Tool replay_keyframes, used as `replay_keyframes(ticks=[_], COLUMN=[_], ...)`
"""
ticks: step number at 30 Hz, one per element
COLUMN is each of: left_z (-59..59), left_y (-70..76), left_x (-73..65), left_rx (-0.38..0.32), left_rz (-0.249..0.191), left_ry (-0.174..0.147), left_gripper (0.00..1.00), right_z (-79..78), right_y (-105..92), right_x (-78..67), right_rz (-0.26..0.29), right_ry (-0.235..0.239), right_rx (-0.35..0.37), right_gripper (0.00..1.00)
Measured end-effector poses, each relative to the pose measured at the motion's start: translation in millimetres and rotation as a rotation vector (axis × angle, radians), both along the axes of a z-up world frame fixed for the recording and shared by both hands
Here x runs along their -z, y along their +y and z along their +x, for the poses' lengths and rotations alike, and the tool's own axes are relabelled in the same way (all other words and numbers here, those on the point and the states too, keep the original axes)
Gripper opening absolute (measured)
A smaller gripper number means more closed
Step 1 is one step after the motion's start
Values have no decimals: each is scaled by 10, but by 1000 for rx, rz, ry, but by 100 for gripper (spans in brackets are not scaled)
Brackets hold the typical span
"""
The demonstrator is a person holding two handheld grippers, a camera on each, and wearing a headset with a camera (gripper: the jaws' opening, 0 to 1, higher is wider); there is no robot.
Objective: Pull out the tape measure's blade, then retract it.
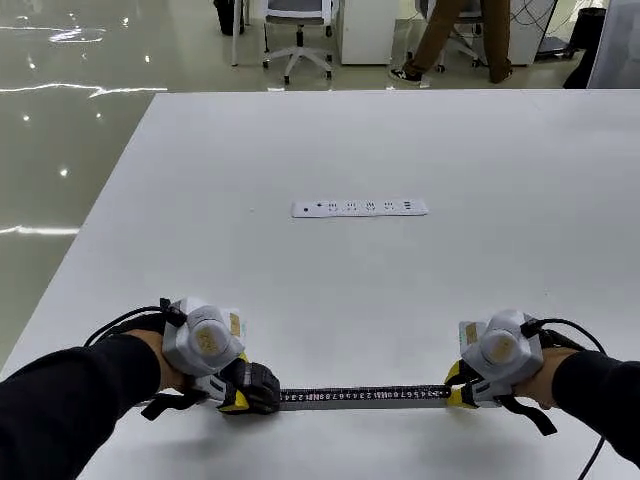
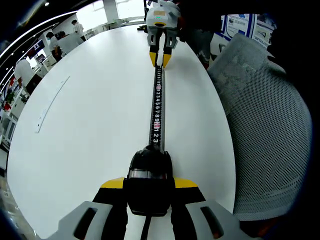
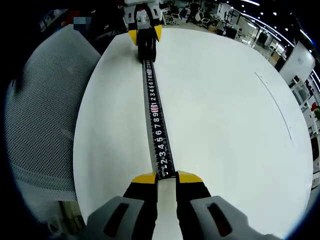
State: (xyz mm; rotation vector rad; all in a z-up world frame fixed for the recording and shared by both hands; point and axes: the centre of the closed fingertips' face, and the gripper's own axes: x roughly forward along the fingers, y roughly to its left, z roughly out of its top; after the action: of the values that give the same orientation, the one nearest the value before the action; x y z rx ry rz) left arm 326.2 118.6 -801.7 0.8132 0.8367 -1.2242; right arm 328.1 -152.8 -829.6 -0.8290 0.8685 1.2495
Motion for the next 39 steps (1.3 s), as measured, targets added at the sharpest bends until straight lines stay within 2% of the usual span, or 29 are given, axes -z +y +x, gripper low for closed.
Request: replay_keyframes(ticks=[6,8,9,10,12,13,14,15,16,17,18,19,20,21,22,24,25,26,27,28,29,30,31,32,33,34,36,38,39], left_z=[-1,8,13,32,103,92,51,14,-57,-100,-122,-245,-288,-329,-389,-513,-568,-580,-601,-644,-712,-775,-794,-846,-881,-923,-980,-1000,-985], left_y=[-6,-28,-38,12,96,138,192,239,323,391,452,586,618,666,782,919,976,1029,1108,1150,1174,1234,1254,1253,1257,1268,1288,1300,1325], left_x=[-6,-38,-60,-74,-123,-142,-177,-195,-177,-154,-143,-131,-181,-213,-251,-340,-396,-470,-589,-616,-614,-631,-675,-706,-712,-718,-725,-731,-735], left_rx=[-3,-28,-72,-127,-200,-246,-328,-382,-449,-509,-581,-622,-656,-691,-738,-818,-828,-835,-818,-838,-859,-881,-893,-902,-904,-900,-900,-896,-901], left_rz=[-13,-62,-94,-108,-143,-167,-217,-253,-283,-298,-331,-301,-383,-419,-452,-522,-539,-561,-576,-577,-572,-563,-570,-595,-598,-588,-585,-591,-603], left_ry=[-7,-18,-15,-26,-97,-103,-88,-75,-47,-28,-27,4,-9,-22,-48,-52,-74,-125,-213,-219,-192,-187,-202,-182,-172,-180,-168,-176,-178], left_gripper=[30,31,32,33,40,43,48,58,68,83,98,97,98,100,100,100,100,100,100,100,100,100,100,100,100,100,100,100,100], right_z=[12,30,14,-1,-25,-37,-45,-69,-67,-62,-66,-91,-157,-193,-263,-435,-504,-574,-686,-747,-796,-866,-899,-925,-952,-1007,-1076,-1151,-1197], right_y=[26,9,-11,-32,-57,-67,-74,-105,-190,-252,-291,-333,-410,-465,-516,-597,-634,-660,-711,-706,-719,-780,-847,-955,-1031,-1096,-1184,-1229,-1260], right_x=[9,8,6,7,-34,-66,-115,-143,-168,-196,-233,-266,-296,-328,-395,-451,-488,-510,-533,-563,-597,-658,-711,-764,-778,-784,-817,-801,-798], right_rz=[-2,5,9,21,63,91,146,171,178,188,208,230,236,244,272,312,323,322,321,339,363,382,390,395,393,406,421,412,402], right_ry=[-39,-44,-37,-39,-57,-57,-61,-59,-83,-111,-137,-149,-159,-175,-187,-172,-190,-194,-186,-174,-161,-159,-176,-204,-210,-198,-220,-217,-231], right_rx=[-29,28,48,83,140,181,255,299,370,410,451,484,527,554,607,655,649,649,650,661,682,697,706,738,761,788,800,805,803], right_gripper=[11,12,16,21,34,38,41,47,53,60,69,74,78,85,89,92,92,94,96,98,100,100,100,100,100,100,100,100,100])
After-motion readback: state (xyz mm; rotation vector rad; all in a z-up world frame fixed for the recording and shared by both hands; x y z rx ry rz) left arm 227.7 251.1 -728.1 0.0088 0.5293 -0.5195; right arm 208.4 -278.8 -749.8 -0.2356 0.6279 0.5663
